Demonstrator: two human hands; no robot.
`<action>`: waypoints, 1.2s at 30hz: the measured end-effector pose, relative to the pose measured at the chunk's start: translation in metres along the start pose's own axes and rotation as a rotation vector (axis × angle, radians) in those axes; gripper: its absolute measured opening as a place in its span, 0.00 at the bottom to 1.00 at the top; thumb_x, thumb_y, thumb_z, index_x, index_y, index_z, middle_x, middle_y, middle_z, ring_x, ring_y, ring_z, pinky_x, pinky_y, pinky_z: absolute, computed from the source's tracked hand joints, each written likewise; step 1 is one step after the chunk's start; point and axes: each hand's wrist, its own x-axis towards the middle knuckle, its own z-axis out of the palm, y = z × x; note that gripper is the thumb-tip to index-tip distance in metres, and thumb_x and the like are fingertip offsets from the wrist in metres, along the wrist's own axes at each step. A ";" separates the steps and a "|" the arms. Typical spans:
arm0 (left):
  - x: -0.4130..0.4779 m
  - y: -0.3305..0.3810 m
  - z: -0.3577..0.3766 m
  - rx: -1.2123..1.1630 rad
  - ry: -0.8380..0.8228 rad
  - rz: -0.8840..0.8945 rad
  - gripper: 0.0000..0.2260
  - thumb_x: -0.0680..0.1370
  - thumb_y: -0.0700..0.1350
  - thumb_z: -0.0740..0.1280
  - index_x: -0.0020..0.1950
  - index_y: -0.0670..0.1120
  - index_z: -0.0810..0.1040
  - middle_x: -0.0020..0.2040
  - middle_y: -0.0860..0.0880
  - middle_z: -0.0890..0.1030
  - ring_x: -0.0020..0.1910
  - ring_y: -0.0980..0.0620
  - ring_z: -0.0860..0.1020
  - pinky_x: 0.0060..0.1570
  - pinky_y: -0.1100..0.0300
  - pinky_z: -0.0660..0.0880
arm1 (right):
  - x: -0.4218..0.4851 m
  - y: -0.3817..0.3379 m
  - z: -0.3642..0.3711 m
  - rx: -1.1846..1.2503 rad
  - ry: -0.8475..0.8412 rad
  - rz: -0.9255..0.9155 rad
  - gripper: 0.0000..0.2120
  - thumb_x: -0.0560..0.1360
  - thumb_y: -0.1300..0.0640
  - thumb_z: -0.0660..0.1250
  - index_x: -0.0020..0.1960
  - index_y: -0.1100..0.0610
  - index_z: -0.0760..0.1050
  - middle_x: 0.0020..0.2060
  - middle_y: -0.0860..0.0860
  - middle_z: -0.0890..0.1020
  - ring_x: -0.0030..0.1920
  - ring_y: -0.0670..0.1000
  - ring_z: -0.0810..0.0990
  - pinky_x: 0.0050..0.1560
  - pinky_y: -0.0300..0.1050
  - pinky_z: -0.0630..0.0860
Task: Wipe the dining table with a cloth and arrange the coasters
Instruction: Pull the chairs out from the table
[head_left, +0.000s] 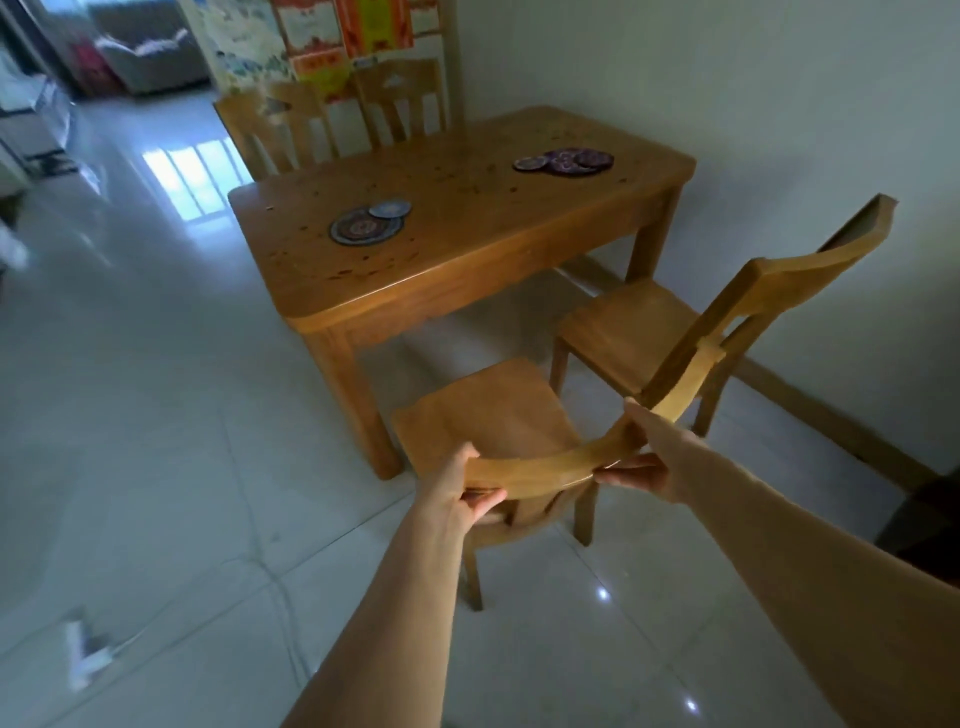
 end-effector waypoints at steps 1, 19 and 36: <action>0.005 0.008 -0.006 -0.007 0.021 0.019 0.12 0.74 0.38 0.70 0.55 0.39 0.73 0.55 0.36 0.72 0.57 0.36 0.74 0.53 0.40 0.78 | 0.003 0.000 0.007 -0.006 -0.016 0.005 0.14 0.76 0.52 0.70 0.51 0.61 0.72 0.52 0.63 0.79 0.46 0.67 0.83 0.42 0.62 0.82; 0.071 0.114 0.014 -0.106 0.087 0.059 0.12 0.72 0.35 0.72 0.49 0.42 0.71 0.59 0.36 0.70 0.59 0.32 0.71 0.51 0.36 0.78 | 0.082 -0.080 0.102 -0.134 0.021 -0.019 0.11 0.78 0.58 0.67 0.58 0.60 0.72 0.51 0.64 0.80 0.33 0.65 0.84 0.29 0.55 0.82; 0.160 0.245 0.049 -0.148 0.090 0.063 0.11 0.74 0.36 0.70 0.52 0.40 0.71 0.56 0.37 0.70 0.59 0.34 0.70 0.57 0.37 0.76 | 0.176 -0.185 0.210 -0.162 0.002 -0.029 0.05 0.79 0.58 0.65 0.50 0.59 0.71 0.48 0.62 0.80 0.35 0.63 0.85 0.46 0.55 0.83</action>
